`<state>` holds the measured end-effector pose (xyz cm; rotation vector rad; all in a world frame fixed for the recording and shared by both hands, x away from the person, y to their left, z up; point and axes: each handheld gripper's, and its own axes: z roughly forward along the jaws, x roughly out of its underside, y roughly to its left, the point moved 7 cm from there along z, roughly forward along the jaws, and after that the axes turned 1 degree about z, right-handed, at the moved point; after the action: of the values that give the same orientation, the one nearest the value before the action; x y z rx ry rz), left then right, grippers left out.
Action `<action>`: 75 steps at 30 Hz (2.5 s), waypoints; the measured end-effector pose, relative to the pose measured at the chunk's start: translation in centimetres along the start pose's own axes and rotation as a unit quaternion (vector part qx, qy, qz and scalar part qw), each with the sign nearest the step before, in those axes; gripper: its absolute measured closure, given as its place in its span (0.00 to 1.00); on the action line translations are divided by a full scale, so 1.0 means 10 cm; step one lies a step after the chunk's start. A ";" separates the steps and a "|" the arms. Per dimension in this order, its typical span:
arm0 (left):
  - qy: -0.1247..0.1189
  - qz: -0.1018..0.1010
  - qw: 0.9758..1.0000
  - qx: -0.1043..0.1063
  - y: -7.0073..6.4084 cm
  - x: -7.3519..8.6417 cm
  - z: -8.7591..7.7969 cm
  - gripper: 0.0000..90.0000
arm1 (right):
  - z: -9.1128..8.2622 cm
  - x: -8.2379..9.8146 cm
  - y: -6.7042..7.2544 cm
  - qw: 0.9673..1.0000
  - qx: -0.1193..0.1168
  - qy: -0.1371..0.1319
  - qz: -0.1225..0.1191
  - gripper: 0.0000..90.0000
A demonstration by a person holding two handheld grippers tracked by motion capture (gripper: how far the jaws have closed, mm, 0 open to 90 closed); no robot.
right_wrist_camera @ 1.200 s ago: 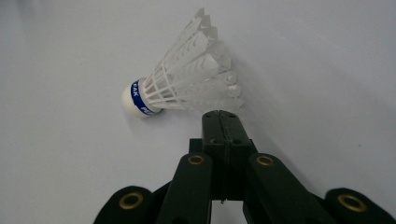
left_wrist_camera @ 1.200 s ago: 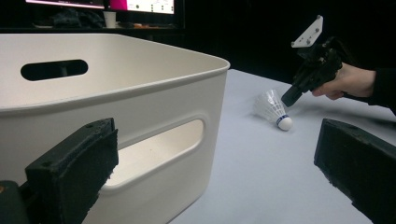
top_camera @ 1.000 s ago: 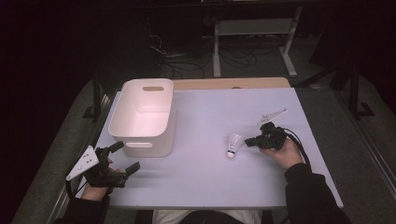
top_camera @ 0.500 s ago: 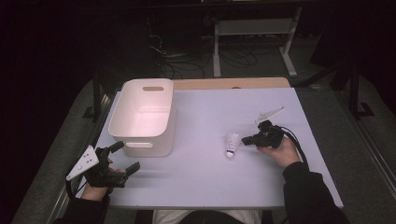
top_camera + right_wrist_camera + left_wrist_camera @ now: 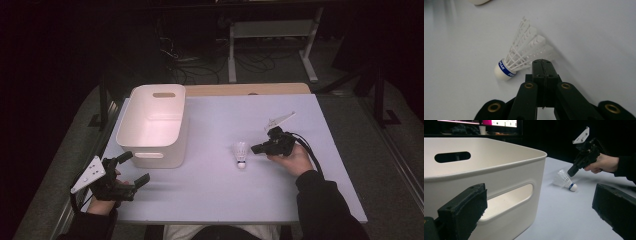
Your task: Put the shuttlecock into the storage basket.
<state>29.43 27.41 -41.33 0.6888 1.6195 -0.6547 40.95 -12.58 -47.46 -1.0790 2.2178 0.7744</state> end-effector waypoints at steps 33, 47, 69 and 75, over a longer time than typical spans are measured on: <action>0.000 0.001 1.000 0.002 0.00 0.00 0.00 0.00 | 0.32 -0.20 0.10 1.000 -0.022 0.018 -0.005 0.99; 0.000 0.001 1.000 0.002 0.00 0.00 0.00 0.00 | 0.17 -0.25 0.25 0.999 -0.033 -0.006 -0.015 0.97; -0.001 0.002 1.000 0.001 0.00 0.00 0.00 0.00 | -0.04 -0.21 0.74 0.996 -0.068 -0.018 -0.049 0.73; 0.000 0.001 1.000 0.002 0.00 0.00 0.00 0.00 | -0.02 -0.10 0.95 0.993 -0.087 0.007 -0.077 0.73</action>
<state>29.39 27.38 -41.32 0.6932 1.6171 -0.6553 33.68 -7.32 -44.22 -1.3250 2.0793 0.9071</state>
